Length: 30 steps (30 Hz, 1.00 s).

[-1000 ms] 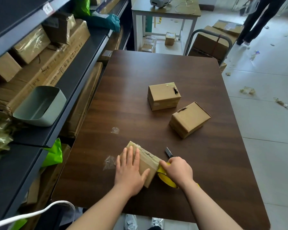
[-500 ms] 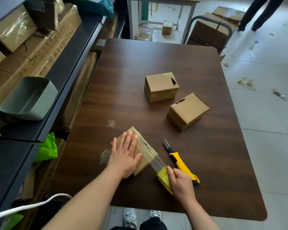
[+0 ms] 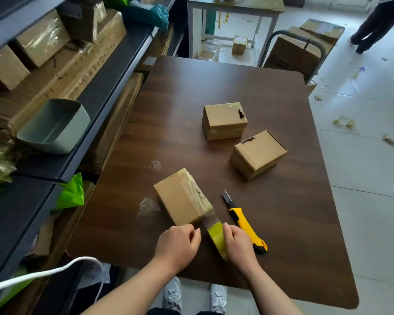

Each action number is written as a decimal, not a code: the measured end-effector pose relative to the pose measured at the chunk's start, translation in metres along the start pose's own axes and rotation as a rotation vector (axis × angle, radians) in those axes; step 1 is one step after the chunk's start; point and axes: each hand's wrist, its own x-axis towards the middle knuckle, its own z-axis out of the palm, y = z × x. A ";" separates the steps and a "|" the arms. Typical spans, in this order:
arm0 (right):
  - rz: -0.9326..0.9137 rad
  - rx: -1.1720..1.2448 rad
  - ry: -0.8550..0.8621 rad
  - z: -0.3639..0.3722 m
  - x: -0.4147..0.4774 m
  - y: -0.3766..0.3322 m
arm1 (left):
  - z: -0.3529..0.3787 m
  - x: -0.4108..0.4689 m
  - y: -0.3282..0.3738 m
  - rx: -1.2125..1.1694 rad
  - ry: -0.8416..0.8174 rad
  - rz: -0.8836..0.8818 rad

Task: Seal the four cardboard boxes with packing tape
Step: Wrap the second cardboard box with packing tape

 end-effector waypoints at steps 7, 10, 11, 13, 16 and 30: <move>0.006 0.004 -0.157 -0.008 0.007 -0.003 | 0.046 0.029 0.036 -1.046 -0.068 -0.682; -0.012 -0.082 -0.213 -0.017 0.012 0.000 | 0.056 0.036 0.039 -1.149 0.037 -0.735; -0.034 -0.149 -0.151 -0.022 0.016 0.002 | 0.057 0.036 0.040 -1.181 0.041 -0.746; -0.056 -0.336 0.023 -0.034 0.026 0.004 | 0.057 0.036 0.039 -1.234 0.039 -0.762; -0.018 -0.606 -0.004 -0.046 0.044 0.011 | 0.060 0.036 0.038 -1.259 0.037 -0.754; -0.233 -0.689 -0.238 -0.107 0.044 -0.023 | 0.056 0.041 0.031 -1.077 0.051 -0.752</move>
